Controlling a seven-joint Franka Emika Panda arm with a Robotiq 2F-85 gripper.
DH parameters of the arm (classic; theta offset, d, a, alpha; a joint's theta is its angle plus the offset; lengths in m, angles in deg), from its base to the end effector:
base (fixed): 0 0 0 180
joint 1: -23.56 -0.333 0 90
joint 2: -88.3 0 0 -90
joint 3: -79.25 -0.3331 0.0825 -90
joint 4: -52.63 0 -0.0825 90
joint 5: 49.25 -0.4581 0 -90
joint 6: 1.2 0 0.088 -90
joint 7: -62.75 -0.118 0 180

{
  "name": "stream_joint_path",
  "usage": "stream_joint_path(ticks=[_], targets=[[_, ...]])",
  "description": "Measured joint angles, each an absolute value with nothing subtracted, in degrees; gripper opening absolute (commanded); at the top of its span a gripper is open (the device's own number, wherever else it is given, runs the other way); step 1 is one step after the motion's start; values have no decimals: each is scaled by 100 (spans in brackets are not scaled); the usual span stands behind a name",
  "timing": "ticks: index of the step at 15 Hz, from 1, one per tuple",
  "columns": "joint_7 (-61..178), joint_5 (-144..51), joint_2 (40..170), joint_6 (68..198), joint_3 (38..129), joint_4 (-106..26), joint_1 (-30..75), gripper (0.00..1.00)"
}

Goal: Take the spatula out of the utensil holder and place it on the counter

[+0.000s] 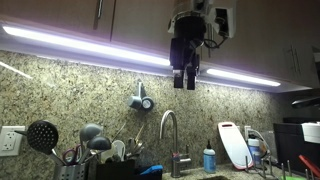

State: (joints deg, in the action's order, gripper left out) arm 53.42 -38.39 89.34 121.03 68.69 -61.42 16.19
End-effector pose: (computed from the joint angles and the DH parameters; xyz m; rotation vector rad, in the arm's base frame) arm 0.6128 0.1874 0.4399 2.9812 0.3612 0.2404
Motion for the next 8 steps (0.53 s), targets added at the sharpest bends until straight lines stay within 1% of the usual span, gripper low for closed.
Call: stream_joint_path(ticks=[8], targets=[[5404,-3959,9216,12148,7044,-6130,1639,100]])
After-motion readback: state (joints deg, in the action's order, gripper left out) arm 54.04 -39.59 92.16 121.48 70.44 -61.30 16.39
